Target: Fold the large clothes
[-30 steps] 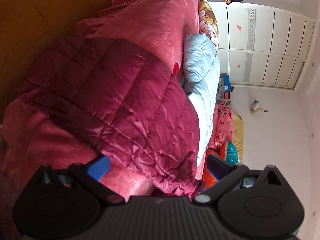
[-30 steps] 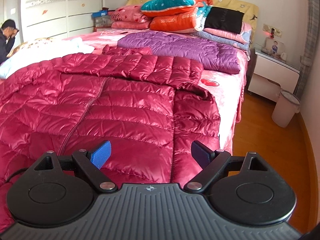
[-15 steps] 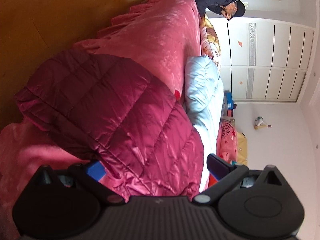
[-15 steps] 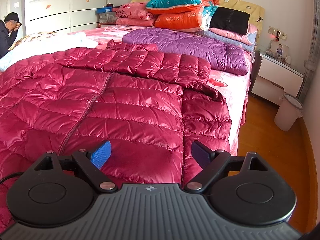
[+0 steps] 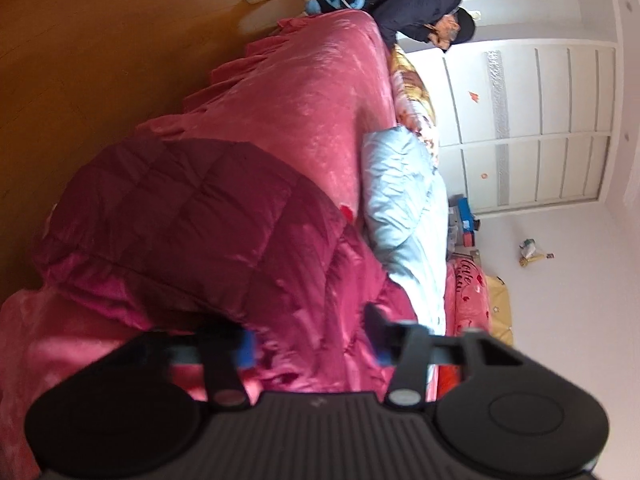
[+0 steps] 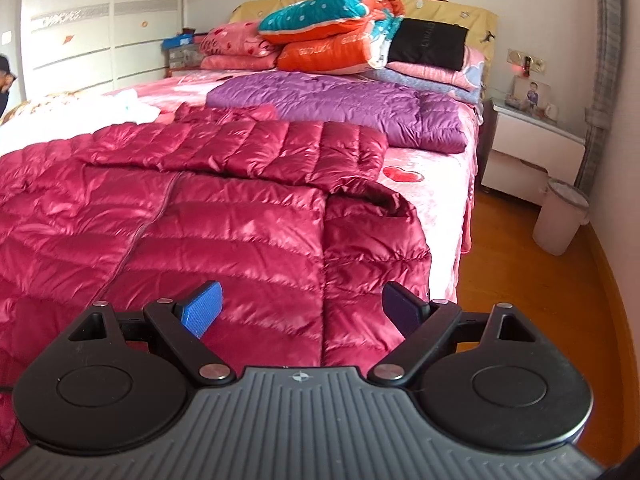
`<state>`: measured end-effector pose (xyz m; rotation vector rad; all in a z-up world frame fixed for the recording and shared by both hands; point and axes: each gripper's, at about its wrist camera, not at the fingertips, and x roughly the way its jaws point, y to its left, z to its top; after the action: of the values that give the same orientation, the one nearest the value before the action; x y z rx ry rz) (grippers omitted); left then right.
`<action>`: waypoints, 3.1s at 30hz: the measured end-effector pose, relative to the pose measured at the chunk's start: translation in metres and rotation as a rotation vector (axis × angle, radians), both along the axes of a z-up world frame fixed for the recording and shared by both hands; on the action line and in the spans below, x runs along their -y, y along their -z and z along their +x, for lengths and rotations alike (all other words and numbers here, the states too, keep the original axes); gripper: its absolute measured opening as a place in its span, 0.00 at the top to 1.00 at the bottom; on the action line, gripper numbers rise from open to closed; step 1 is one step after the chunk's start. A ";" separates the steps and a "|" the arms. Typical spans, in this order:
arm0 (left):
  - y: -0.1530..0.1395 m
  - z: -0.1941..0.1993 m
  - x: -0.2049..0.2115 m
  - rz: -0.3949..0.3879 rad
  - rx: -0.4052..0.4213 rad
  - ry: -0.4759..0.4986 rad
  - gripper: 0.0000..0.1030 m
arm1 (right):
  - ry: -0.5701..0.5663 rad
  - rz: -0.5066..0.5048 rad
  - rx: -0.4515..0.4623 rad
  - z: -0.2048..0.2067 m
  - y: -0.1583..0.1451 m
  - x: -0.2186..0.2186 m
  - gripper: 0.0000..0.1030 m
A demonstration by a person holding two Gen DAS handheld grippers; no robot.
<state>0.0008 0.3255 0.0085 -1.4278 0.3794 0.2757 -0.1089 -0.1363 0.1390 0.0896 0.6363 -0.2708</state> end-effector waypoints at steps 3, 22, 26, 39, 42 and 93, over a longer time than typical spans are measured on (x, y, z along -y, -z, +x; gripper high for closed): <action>-0.006 0.005 -0.001 0.009 0.023 0.005 0.72 | 0.038 0.042 0.006 0.003 0.002 0.013 0.00; -0.131 0.071 0.076 0.547 0.230 0.260 0.82 | 0.400 0.272 0.193 0.028 0.021 0.101 0.00; -0.156 0.086 0.131 0.658 0.304 0.402 0.82 | 0.533 0.407 0.235 0.029 0.035 0.137 0.00; -0.146 0.098 0.350 0.881 0.444 0.925 0.82 | 0.632 0.571 0.339 0.045 0.051 0.181 0.00; -0.118 0.094 0.391 0.941 0.406 1.054 0.82 | 0.623 0.595 0.346 0.049 0.053 0.189 0.00; -0.076 -0.027 0.427 1.423 0.442 1.532 0.01 | -0.118 0.650 0.263 0.114 -0.028 0.138 0.00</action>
<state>-0.0262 -0.1018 0.0845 0.4228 0.6024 -0.8787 0.0056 -0.2740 0.1673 0.6984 0.4451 0.0715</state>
